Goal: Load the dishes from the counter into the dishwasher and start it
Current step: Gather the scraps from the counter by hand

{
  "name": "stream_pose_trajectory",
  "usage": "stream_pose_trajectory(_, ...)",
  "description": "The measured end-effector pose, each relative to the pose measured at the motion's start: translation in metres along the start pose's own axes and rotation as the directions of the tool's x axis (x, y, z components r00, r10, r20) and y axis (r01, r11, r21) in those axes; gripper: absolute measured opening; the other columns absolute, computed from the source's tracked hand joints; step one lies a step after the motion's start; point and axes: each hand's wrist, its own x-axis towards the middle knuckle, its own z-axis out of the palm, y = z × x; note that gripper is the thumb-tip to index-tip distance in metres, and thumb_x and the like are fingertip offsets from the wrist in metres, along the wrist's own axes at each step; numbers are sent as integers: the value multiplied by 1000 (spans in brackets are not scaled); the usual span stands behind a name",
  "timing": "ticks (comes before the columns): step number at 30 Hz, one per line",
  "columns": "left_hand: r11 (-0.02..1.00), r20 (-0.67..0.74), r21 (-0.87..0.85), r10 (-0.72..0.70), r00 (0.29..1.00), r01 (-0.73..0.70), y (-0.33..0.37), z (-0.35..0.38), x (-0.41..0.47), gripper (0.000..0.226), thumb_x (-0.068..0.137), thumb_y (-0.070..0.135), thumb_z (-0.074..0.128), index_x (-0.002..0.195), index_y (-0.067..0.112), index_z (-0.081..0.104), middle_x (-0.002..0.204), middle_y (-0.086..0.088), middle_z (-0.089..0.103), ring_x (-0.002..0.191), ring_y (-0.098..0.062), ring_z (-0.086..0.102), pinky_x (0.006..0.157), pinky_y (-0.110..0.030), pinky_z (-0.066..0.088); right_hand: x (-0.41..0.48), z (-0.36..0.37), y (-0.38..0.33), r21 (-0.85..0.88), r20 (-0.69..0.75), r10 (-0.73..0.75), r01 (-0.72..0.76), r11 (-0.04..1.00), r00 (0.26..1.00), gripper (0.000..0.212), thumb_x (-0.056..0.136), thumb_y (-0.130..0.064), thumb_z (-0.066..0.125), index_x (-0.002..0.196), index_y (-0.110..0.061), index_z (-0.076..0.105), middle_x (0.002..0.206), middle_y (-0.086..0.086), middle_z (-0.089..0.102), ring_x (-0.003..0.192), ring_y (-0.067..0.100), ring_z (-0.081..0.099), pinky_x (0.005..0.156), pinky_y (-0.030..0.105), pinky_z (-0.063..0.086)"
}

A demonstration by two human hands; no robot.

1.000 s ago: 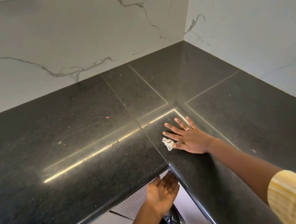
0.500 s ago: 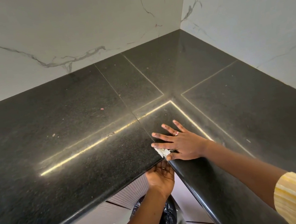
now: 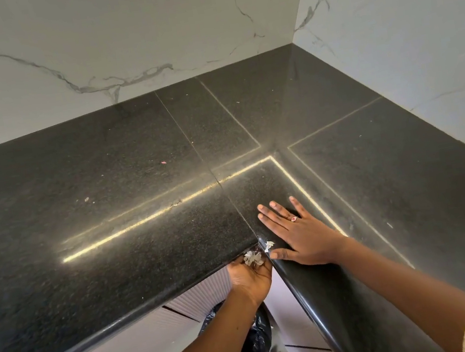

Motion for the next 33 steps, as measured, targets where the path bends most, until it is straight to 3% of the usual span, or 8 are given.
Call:
stream_pose_trajectory(4, 1000, 26, 9, -10, 1000, 9, -1, -1, 0, 48, 95, 39, 32, 107, 4, 62, 93, -14, 71, 74, -26, 70, 47, -26, 54, -2, 1, -13, -29, -39, -7, 6, 1000, 999, 84, 90, -69, 17, 145, -5, 26, 154, 8, 20, 142, 24, 18, 108, 53, 8)
stream_pose_trajectory(8, 999, -14, 15, -39, 999, 39, -6, -3, 4, 52, 95, 36, 25, 115, 2, 58, 109, -19, 65, 104, -33, 59, 85, -42, 52, -6, 7, -27, -26, -101, 18, -21, 999, 995, 86, 87, -68, 27, 144, -3, 27, 154, 13, 19, 142, 26, 16, 110, 51, 5)
stream_pose_trajectory(14, 999, -100, -18, -39, 994, 38, -14, -1, -1, 46, 97, 28, 21, 103, 2, 59, 99, -19, 65, 96, -30, 58, 95, -42, 42, -10, 13, -48, -21, -197, 115, -122, 992, 974, 73, 82, -53, 40, 142, -12, 37, 151, 11, 27, 139, 24, 26, 108, 56, 16)
stream_pose_trajectory(21, 999, -119, -14, -54, 991, 52, -12, -18, 3, 35, 94, 25, 35, 104, 7, 64, 102, -11, 67, 103, -26, 60, 90, -34, 47, -24, 14, -90, 330, -312, 347, -242, 912, 884, 58, 90, -39, 25, 139, -14, 42, 148, 2, 35, 138, 14, 29, 112, 33, 30)
stream_pose_trajectory(24, 997, -134, -64, -60, 989, 52, -12, -38, 3, 47, 94, 23, 33, 82, 2, 74, 94, -12, 70, 94, -24, 66, 83, -30, 55, -31, 12, -133, 821, -274, 684, -206, 532, 676, 42, 92, -28, 40, 126, -9, 58, 132, -6, 52, 128, -6, 38, 108, 10, 26)
stream_pose_trajectory(28, 995, -178, -18, -102, 979, 101, -2, -78, -12, 51, 97, 21, 31, 78, -1, 73, 80, -13, 72, 70, -24, 71, 75, -33, 56, -36, 43, -196, 976, 15, 954, -211, 51, 301, 17, 87, -9, 62, 100, -14, 73, 98, -6, 72, 91, -4, 64, 80, 6, 45)
stream_pose_trajectory(31, 988, -230, 31, -140, 963, 151, 9, -121, -17, 50, 97, 21, 32, 81, -1, 74, 83, -12, 73, 71, -23, 72, 69, -33, 57, -26, 96, -223, 880, 475, 876, -29, -474, 83, 15, 86, -5, 62, 89, -16, 71, 94, 1, 71, 94, 20, 65, 84, 22, 46)
stream_pose_trajectory(33, 987, -285, 45, -133, 949, 152, 13, -157, -18, 55, 96, 22, 31, 73, -1, 75, 81, -13, 73, 68, -23, 72, 58, -33, 59, -20, 130, -240, 696, 690, 721, 211, -687, 71, 13, 87, -2, 59, 87, -11, 68, 92, 8, 71, 97, 27, 63, 86, 30, 48)
